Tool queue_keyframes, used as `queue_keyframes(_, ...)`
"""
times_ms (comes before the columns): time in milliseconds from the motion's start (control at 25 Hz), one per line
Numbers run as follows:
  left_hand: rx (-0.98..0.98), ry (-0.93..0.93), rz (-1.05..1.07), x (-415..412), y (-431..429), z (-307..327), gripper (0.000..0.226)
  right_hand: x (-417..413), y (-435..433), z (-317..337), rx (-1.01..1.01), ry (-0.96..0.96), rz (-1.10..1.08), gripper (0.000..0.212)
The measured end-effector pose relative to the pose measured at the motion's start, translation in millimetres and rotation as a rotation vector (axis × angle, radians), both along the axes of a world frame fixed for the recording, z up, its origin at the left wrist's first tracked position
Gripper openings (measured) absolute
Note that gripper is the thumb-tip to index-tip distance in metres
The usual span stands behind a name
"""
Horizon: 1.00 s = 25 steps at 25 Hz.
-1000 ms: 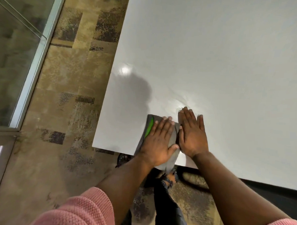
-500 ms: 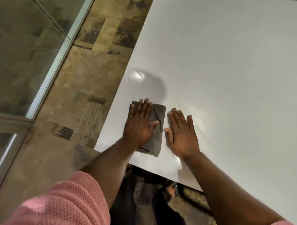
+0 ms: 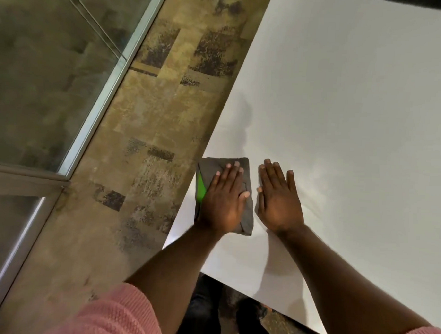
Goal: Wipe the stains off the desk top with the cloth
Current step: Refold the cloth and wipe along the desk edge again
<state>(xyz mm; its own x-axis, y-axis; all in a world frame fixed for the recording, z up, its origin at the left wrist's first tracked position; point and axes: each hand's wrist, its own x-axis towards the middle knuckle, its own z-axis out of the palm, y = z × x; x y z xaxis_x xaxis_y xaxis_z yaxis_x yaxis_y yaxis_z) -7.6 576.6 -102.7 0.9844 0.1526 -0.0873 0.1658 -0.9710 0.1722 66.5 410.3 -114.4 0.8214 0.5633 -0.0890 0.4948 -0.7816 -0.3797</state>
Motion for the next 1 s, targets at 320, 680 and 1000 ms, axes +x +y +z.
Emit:
queue_keyframes(320,-0.001,0.067,0.102,58.1,33.5,-8.8,0.066,-4.6,4.2,-11.9,0.000,-0.080,-0.029,0.063)
queue_keyframes(680,-0.096,0.031,0.431,106.7,54.0,-13.9,0.064,-3.6,4.8,-17.3,-0.042,-0.141,-0.013,0.065)
queue_keyframes(1000,-0.047,0.093,0.492,25.4,47.7,-6.3,0.060,-7.8,5.7,-15.8,-0.070,-0.111,-0.008,0.065)
